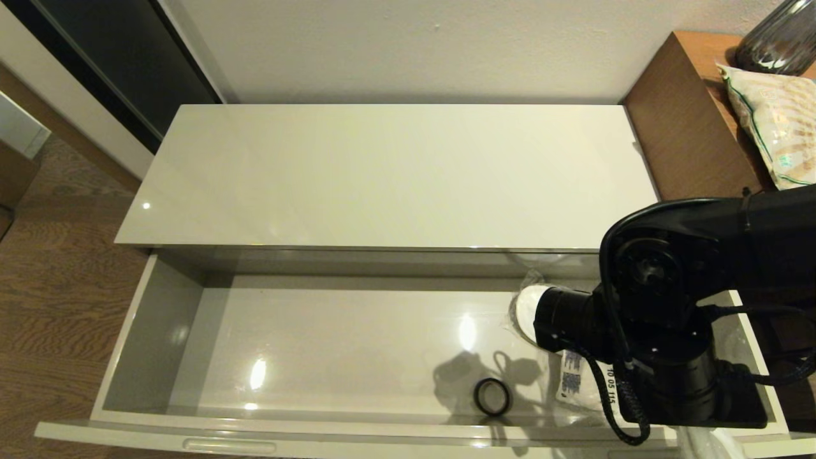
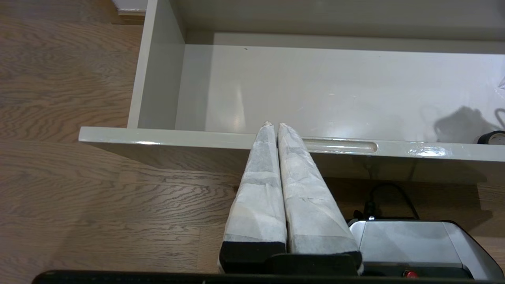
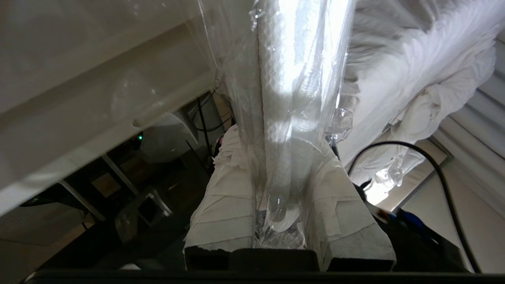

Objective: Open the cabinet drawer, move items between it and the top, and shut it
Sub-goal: Put the disposable slippers in the drawer

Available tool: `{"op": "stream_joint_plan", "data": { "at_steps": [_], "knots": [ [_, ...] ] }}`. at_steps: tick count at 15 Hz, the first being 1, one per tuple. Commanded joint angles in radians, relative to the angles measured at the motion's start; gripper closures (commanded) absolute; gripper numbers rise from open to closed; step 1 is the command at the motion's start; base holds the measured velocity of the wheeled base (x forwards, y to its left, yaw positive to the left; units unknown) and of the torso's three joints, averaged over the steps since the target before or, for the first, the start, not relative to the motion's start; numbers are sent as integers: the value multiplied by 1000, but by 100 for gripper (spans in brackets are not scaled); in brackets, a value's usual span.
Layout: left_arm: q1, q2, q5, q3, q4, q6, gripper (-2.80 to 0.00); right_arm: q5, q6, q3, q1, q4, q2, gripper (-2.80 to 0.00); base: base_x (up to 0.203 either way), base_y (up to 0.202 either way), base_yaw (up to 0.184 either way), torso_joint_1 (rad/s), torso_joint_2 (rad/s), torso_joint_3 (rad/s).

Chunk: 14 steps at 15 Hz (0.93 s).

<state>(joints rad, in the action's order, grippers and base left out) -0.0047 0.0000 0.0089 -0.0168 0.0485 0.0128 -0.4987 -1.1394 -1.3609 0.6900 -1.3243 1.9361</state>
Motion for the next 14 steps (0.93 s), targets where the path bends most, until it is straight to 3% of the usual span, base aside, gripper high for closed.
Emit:
{"op": "stream_joint_plan", "data": {
  "at_steps": [1,7,14],
  "knots": [
    [0,2,0,0,1,0,0,-5,14,14,-25,34,54,0,0,0,0,0,0,0],
    [0,0,0,0,1,0,0,-63,140,-130,-129,173,130,0,0,0,0,0,0,0],
    [0,2,0,0,1,1,0,-117,289,-145,-207,398,196,0,0,0,0,0,0,0]
  ]
}}
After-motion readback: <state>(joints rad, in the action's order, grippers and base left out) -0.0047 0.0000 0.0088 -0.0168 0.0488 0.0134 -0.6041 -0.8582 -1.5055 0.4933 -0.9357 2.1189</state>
